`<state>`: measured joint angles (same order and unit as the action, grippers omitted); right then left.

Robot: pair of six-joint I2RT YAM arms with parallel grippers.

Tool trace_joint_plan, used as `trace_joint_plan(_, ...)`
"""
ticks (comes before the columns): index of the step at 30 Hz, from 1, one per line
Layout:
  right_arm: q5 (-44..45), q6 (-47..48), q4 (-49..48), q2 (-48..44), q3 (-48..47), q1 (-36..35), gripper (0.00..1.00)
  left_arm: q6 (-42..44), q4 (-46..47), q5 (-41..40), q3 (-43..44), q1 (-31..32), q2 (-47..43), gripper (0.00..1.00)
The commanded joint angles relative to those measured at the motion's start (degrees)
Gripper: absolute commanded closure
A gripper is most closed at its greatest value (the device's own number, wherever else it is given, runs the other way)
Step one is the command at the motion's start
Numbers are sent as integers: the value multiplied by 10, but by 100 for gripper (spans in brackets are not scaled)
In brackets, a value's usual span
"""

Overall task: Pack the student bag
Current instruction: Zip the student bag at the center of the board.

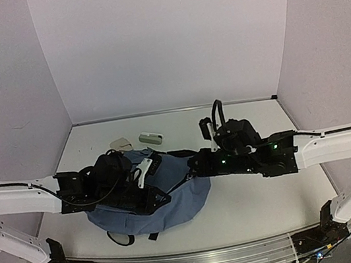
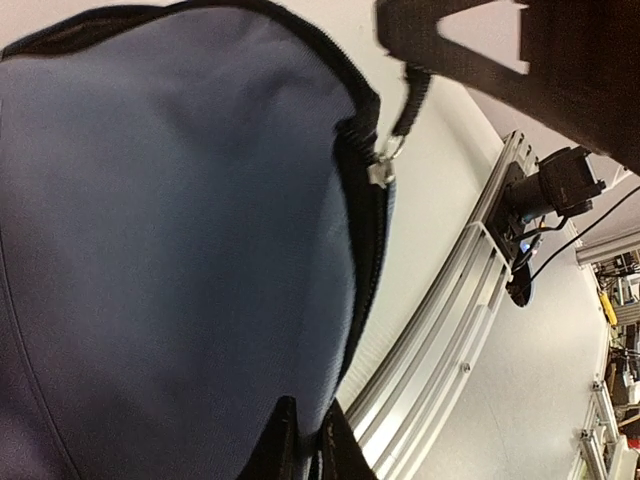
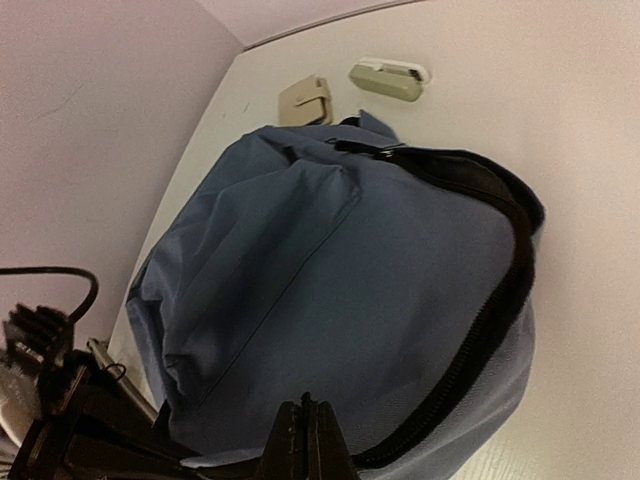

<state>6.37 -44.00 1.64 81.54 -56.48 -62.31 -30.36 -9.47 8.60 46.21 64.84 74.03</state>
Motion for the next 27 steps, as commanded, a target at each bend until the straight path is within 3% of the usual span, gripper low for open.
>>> trace_joint_plan(1, 4, 33, -76, 23, -47, -56, 100, -14, -80, 3, -10, 5, -22, 79)
trace_joint_plan(2, 5, 23, -82, 38, -53, -68, 100, -13, -78, 3, -4, 5, -22, 66)
trace_joint_plan(6, 7, -22, -138, 65, -50, -97, 100, -6, -39, 6, 13, 5, -14, 39)
trace_joint_plan(9, 8, -54, -188, 62, -31, -103, 100, 0, 4, 12, 17, 5, -6, 32)
trace_joint_plan(14, 56, -64, -188, 39, -11, -105, 100, 5, 75, -1, 16, 5, 17, 30)
trace_joint_plan(18, 93, -72, -167, 23, -3, -105, 100, 1, 115, -8, 21, 5, 39, 36)
trace_joint_plan(20, 112, -79, -154, 16, 2, -105, 100, -3, 113, -9, 24, 5, 50, 51)
trace_joint_plan(23, 173, -93, -116, -6, 7, -105, 100, -16, 99, -1, 21, 5, 56, 57)
trace_joint_plan(27, 258, -95, -46, -32, 7, -103, 100, -31, 52, 1, 9, 10, 44, 80)
